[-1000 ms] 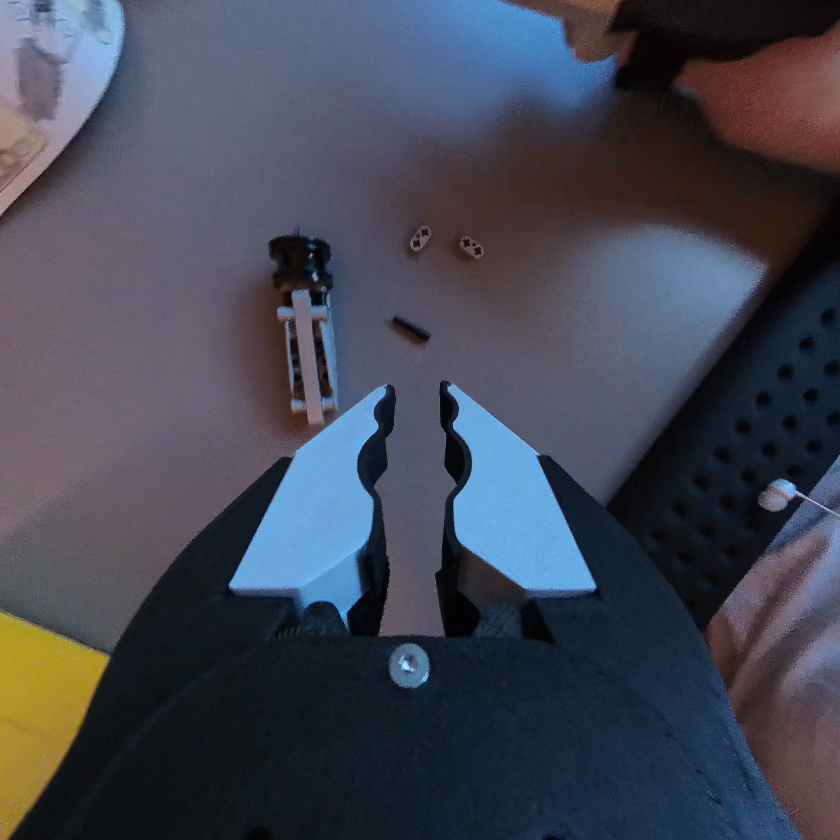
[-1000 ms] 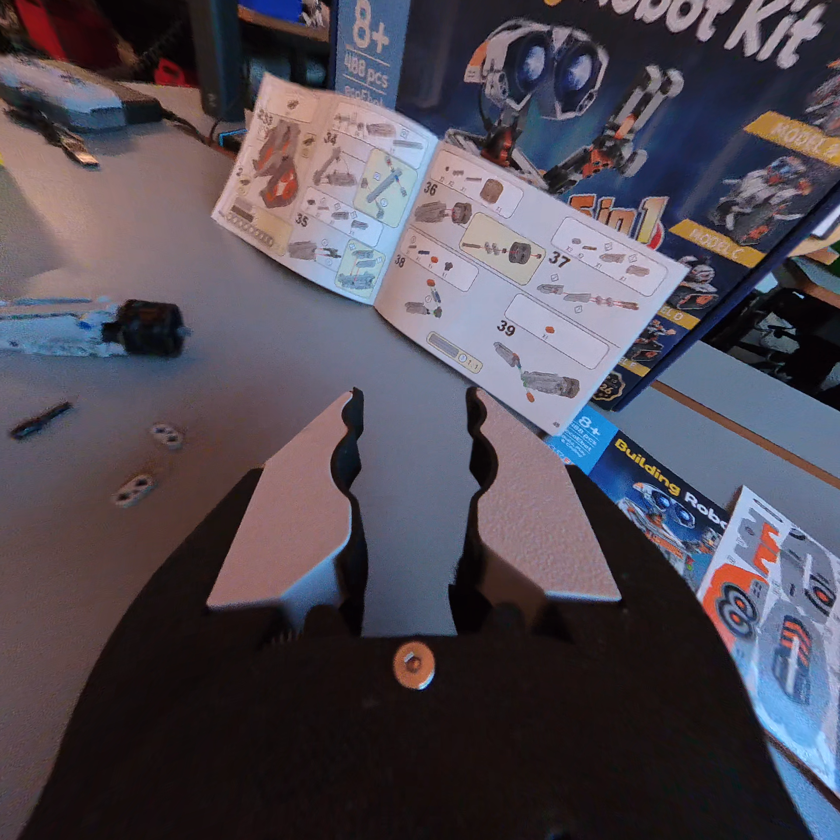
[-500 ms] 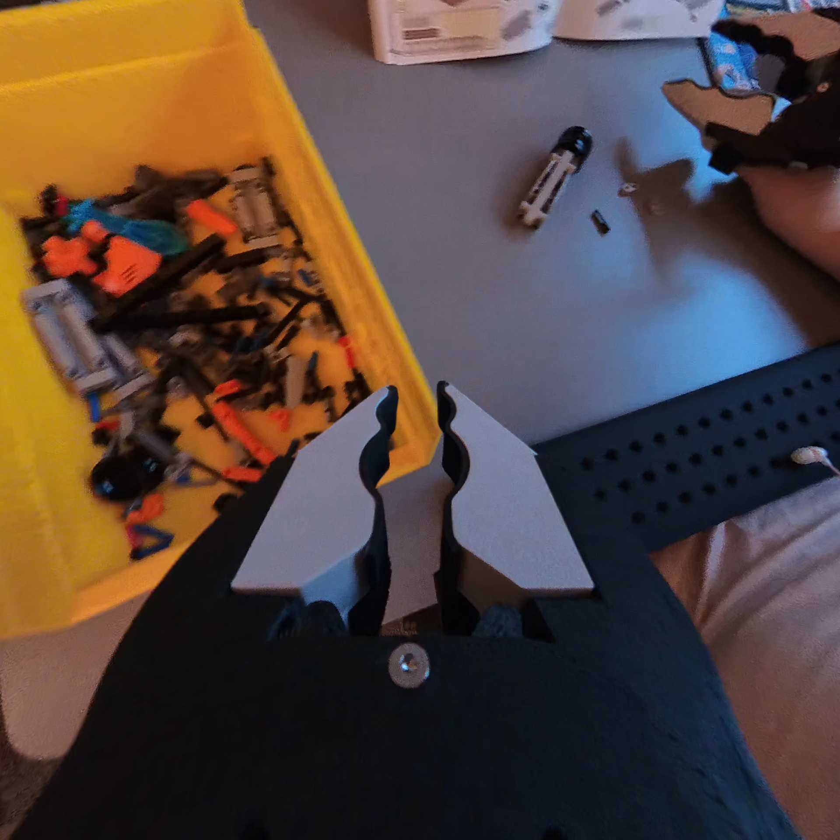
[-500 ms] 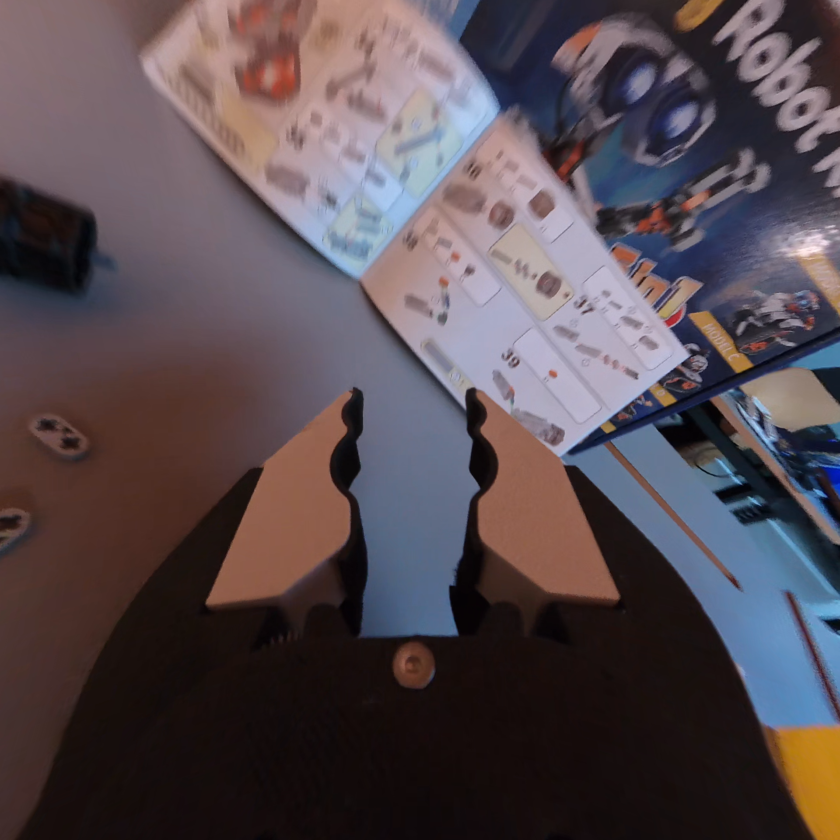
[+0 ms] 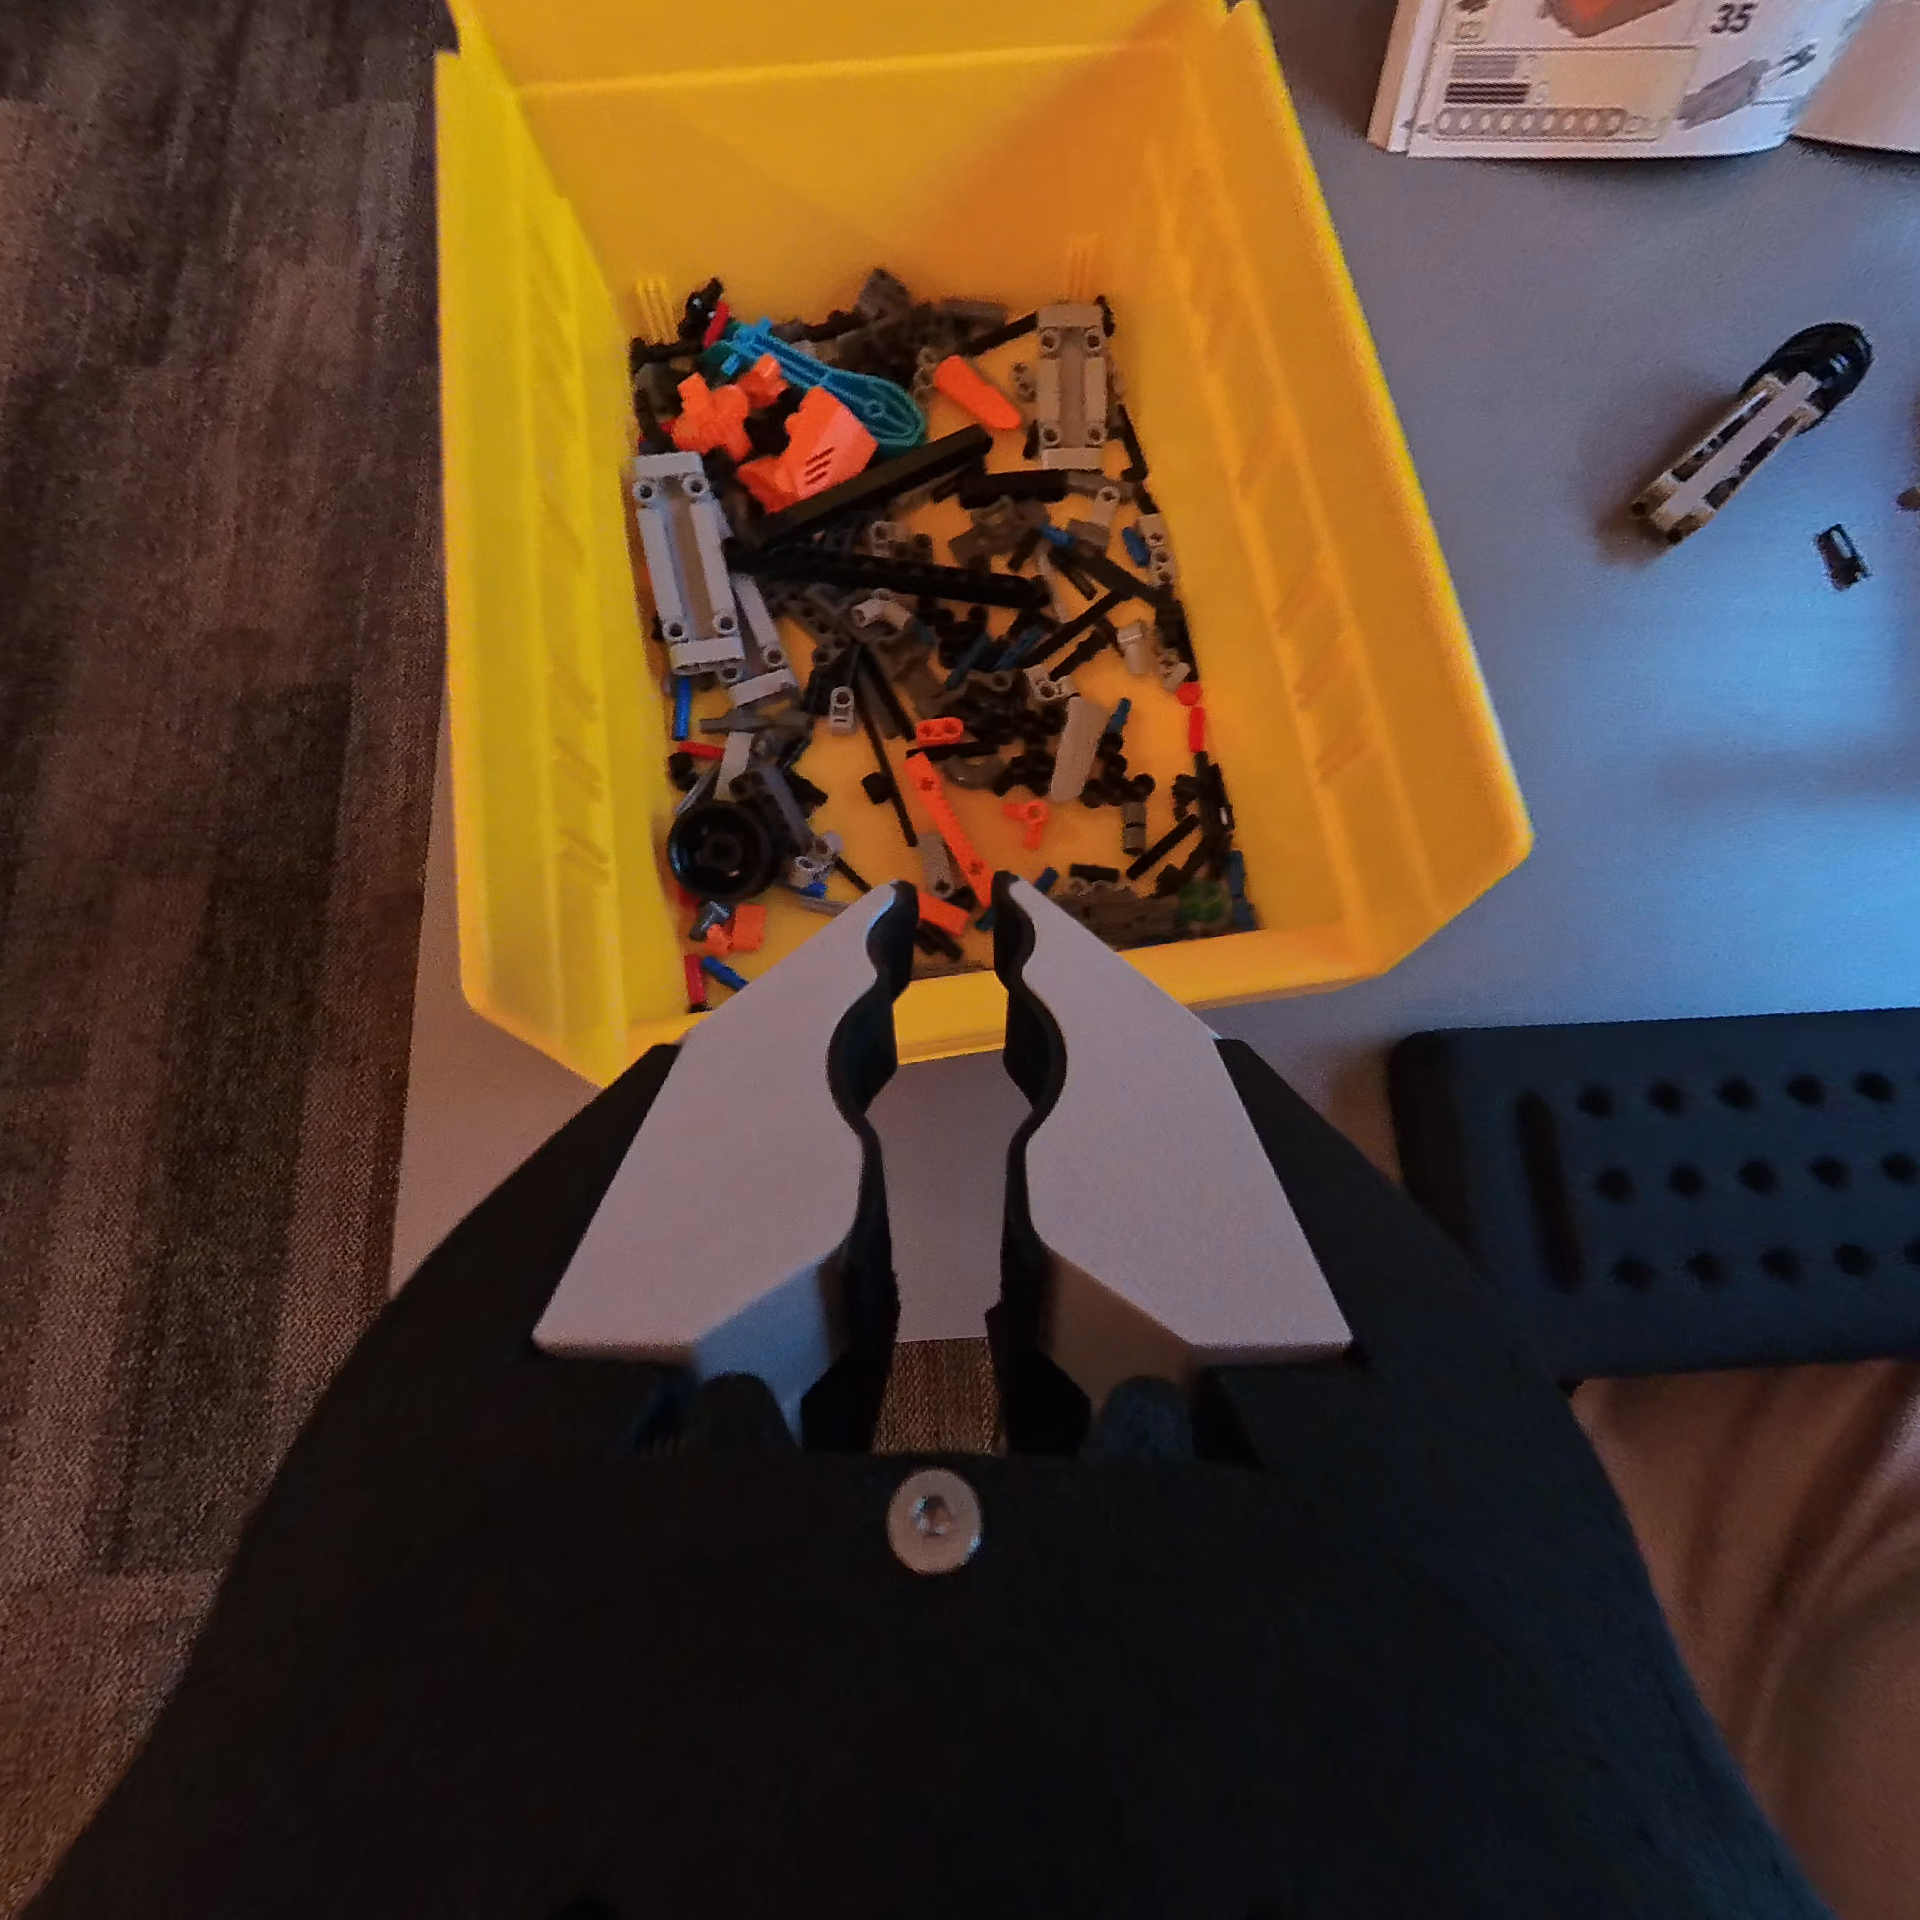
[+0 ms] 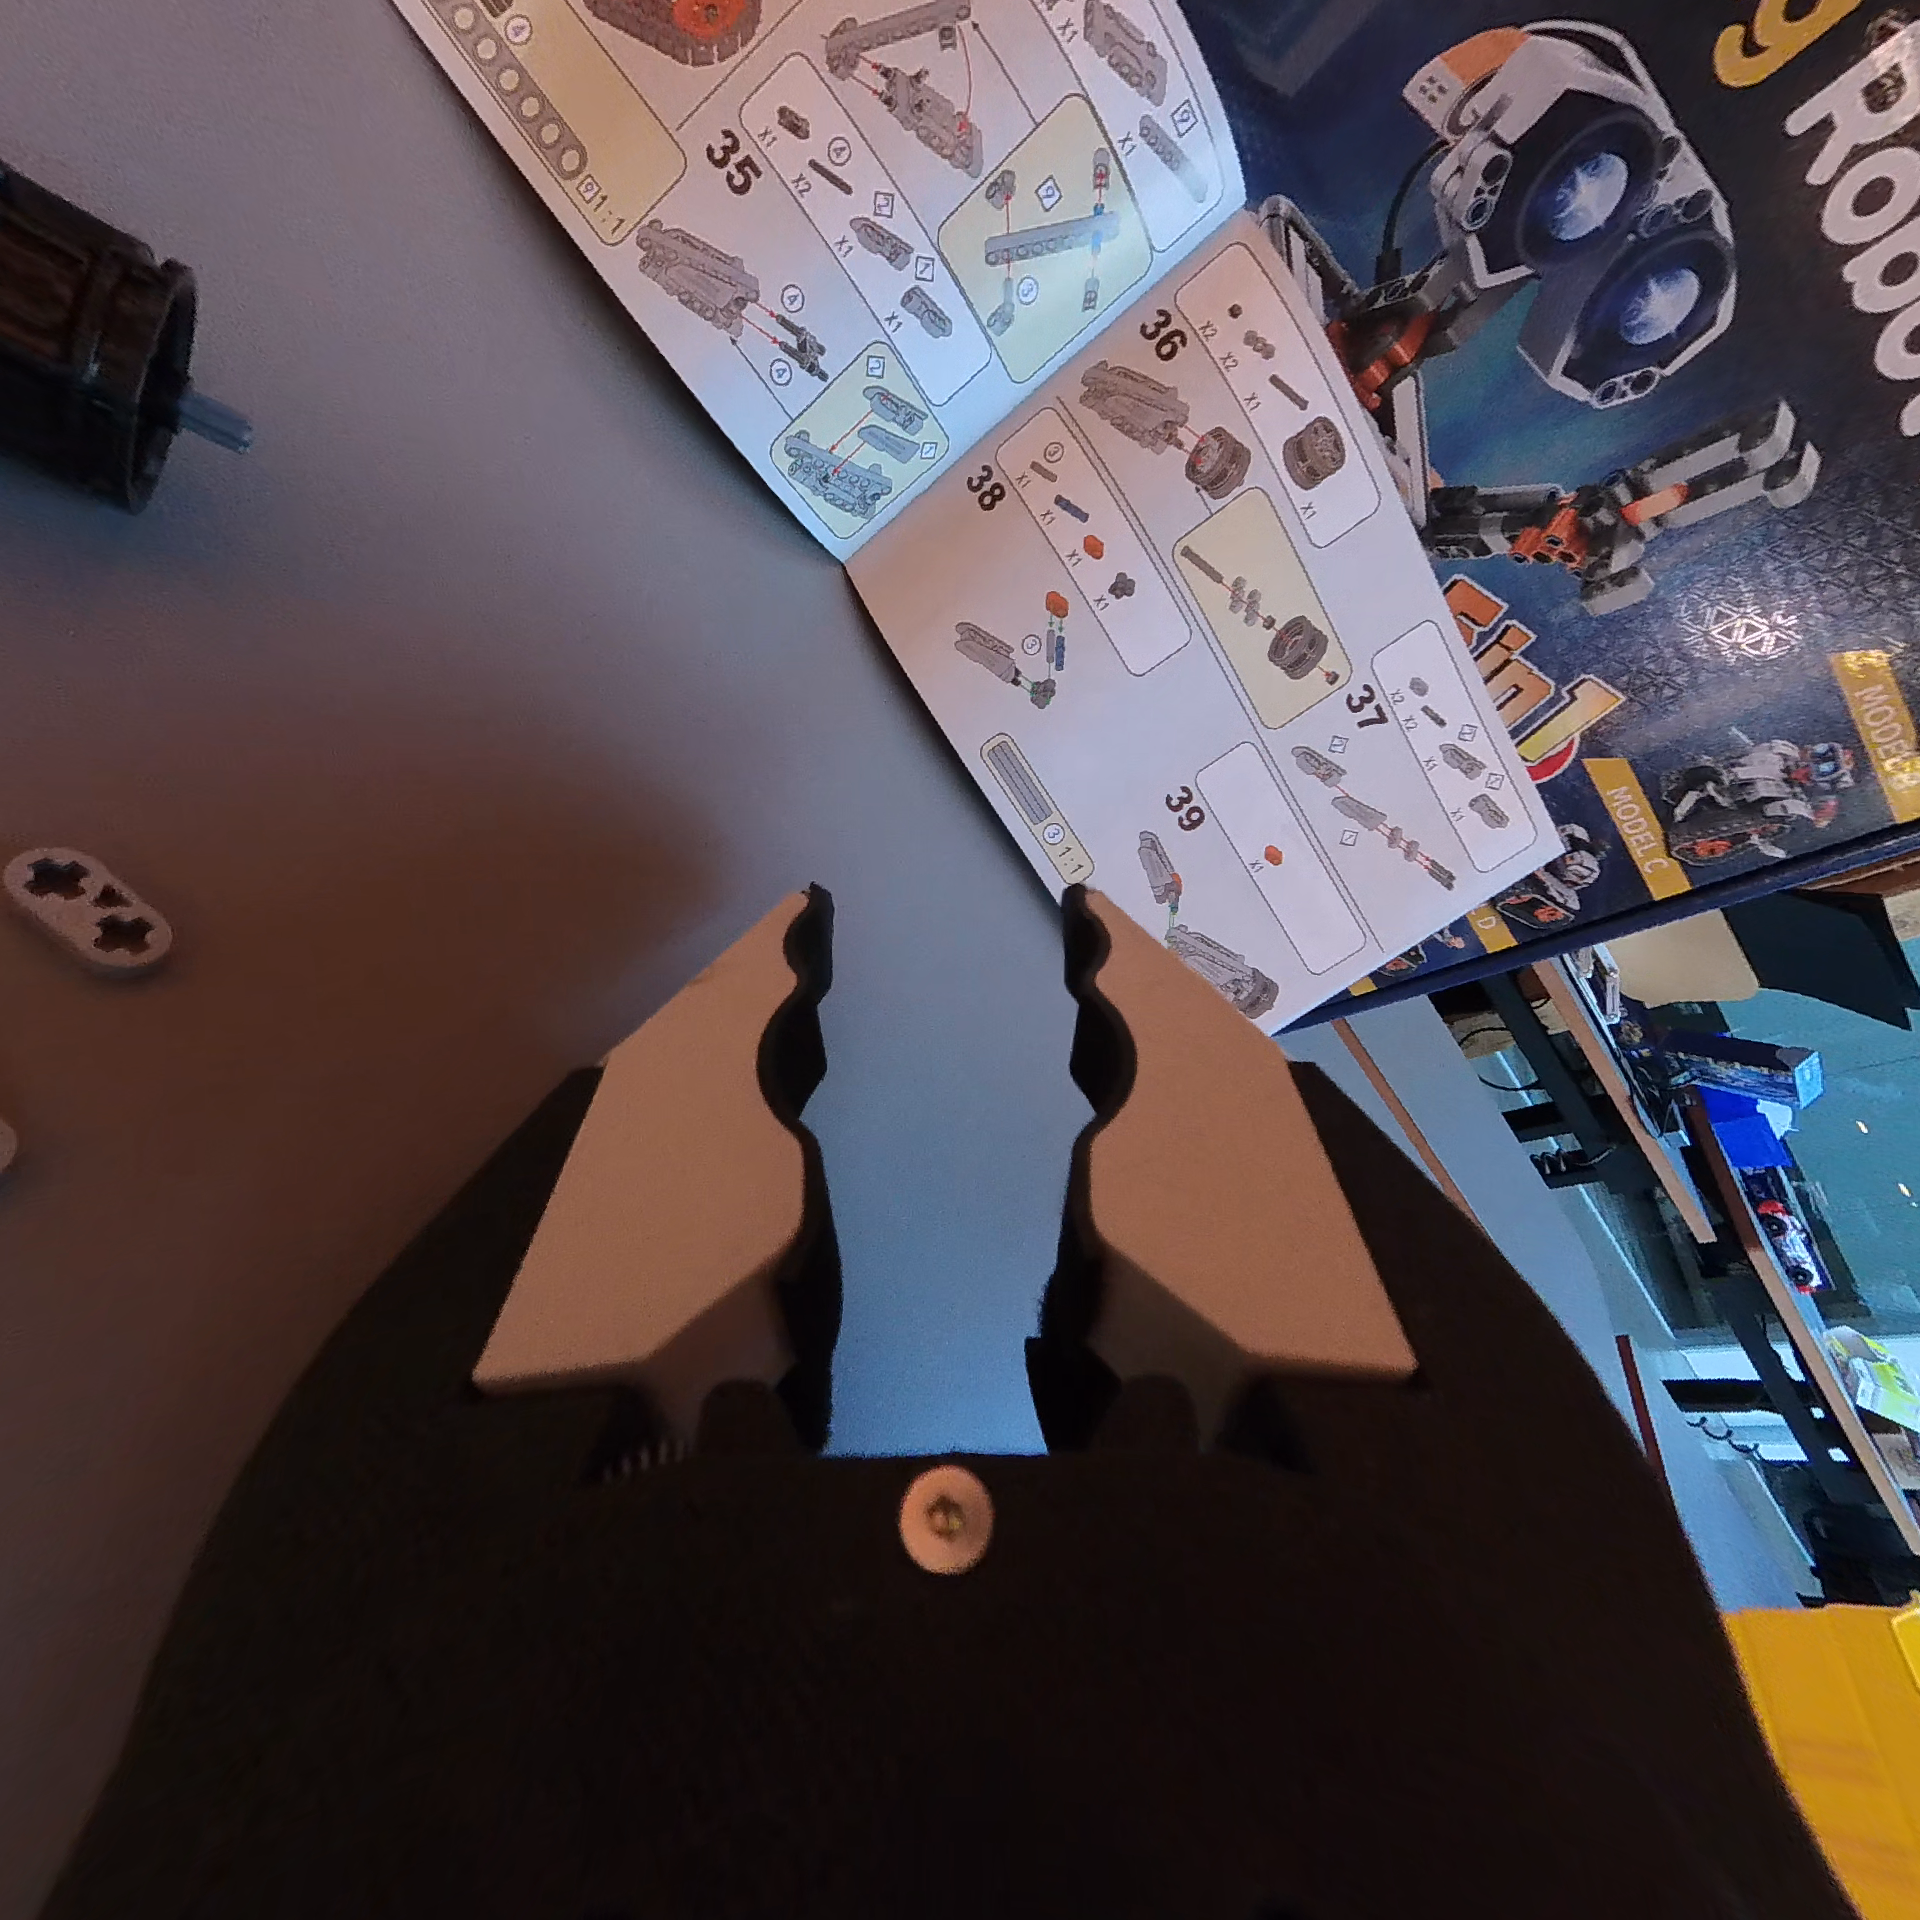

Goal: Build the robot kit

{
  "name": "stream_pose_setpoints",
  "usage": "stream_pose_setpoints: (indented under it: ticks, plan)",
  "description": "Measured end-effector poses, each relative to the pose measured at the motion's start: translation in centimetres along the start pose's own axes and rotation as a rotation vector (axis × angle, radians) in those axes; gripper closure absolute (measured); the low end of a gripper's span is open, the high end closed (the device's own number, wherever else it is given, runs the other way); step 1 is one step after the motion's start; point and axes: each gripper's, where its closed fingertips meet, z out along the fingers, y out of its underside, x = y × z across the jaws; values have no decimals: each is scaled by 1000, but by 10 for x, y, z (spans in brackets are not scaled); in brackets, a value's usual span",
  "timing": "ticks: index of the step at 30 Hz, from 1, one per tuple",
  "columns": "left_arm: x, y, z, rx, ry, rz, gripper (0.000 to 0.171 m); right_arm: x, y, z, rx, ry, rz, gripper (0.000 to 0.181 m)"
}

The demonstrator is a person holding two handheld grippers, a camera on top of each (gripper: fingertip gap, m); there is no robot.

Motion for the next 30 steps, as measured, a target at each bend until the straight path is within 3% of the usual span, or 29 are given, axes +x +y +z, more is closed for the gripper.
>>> stream_pose_setpoints:
  ticks: [11,23,27,30]
  plan:
    - [-37,0,13,-123,-51,35,157,5,10,3,-54,20,9,143]
    - [-36,3,35,-176,-7,30,158,4,26,10,-111,-10,-75,180]
    - [-35,7,37,-188,-13,34,158,5,27,10,-112,12,-98,180]
    - [-34,7,36,-204,-20,51,157,11,24,9,-94,45,-96,168]
